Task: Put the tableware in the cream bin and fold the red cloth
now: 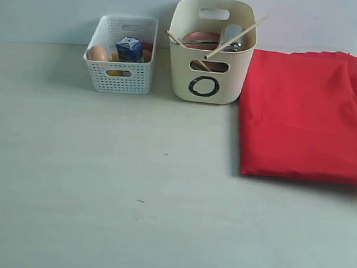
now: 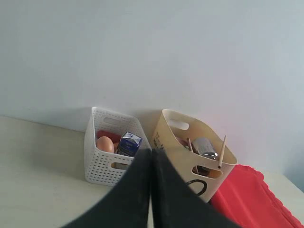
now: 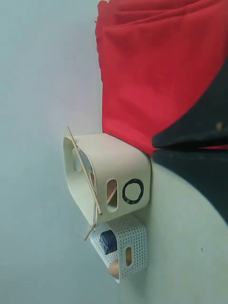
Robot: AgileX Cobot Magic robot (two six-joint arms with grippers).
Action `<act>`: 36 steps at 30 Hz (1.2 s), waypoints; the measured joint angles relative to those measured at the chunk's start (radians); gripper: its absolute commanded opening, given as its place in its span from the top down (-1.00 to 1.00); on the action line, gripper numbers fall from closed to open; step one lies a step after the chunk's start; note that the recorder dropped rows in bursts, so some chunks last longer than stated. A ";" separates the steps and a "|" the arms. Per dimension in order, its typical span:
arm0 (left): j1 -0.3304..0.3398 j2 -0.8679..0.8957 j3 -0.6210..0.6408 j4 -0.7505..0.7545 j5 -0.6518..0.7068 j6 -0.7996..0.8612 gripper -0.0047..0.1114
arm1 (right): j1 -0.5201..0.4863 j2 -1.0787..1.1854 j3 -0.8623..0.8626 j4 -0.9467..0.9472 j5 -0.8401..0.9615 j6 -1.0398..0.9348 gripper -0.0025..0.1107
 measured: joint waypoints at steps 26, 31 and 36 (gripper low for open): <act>1.025 -0.333 0.147 0.090 -0.745 0.037 0.88 | 0.000 0.000 0.000 0.000 -0.009 0.006 0.96; 1.077 -0.333 0.214 0.111 -0.694 0.028 0.88 | 0.000 0.000 0.000 0.000 -0.009 0.006 0.96; 1.081 -0.333 0.214 0.111 -0.668 0.026 0.88 | 0.000 0.000 0.000 0.000 -0.009 0.006 0.96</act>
